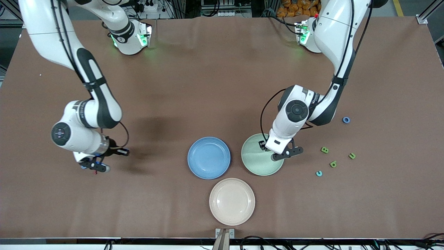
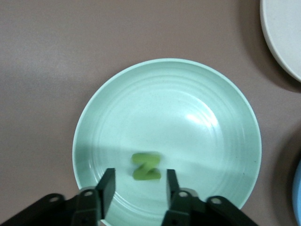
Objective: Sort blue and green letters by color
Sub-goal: 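Carry the green N toward the green plate while the right gripper grasps blue a, then release the N on the green plate while the right gripper drops blue a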
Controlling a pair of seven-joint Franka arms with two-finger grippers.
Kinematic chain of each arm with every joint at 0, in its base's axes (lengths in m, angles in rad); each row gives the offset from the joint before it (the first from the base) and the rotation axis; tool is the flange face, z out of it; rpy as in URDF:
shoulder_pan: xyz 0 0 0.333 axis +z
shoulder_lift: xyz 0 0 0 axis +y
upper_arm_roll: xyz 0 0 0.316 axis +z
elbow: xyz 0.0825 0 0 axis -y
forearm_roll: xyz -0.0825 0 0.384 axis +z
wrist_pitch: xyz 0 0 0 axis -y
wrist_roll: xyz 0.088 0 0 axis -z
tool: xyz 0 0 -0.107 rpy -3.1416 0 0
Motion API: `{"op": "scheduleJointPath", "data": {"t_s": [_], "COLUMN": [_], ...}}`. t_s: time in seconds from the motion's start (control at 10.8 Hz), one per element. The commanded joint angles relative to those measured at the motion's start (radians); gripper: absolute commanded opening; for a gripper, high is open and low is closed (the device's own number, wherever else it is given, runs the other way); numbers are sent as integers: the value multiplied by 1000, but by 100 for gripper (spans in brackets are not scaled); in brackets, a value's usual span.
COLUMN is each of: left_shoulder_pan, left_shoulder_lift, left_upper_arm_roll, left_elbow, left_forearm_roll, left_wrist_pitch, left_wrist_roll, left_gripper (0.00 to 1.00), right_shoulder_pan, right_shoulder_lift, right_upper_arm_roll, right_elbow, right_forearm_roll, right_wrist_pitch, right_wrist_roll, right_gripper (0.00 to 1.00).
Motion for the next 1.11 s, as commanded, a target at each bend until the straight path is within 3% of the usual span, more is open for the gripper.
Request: {"op": "scheduleJointPath", "data": {"t_s": [0.0,0.46,0.74,0.83,0.93,1.02], "left_shoulder_pan": [5,109,275,328,382,431], "left_shoulder_lift": [2,-31,-37,-37,-34,-32], "left_upper_arm_roll": [12,-2,-85,-111,-132,-149], "left_elbow": [33,22,-7,-19,-33,-47], "left_forearm_roll": [52,70,173,216,244,253], "left_wrist_pitch": [-50,-130,-139,-139,-136,-130], "left_wrist_roll": [3,95,251,298,360,416], "left_gripper": [100,100,100,100,100,100], "right_shoulder_pan": [135,351,416,419,416,418], "right_shoulder_lift": [58,171,248,259,258,256], "right_upper_arm_roll": [-9,-9,-9,-9,-10,-10], "right_elbow": [126,273,336,347,347,347], "right_forearm_roll": [82,81,81,81,79,72], "right_wrist_pitch": [-16,38,121,124,122,122], "right_wrist_roll": [249,806,1001,1015,1008,1002], "right_gripper": [0,0,0,17,74,100]}}
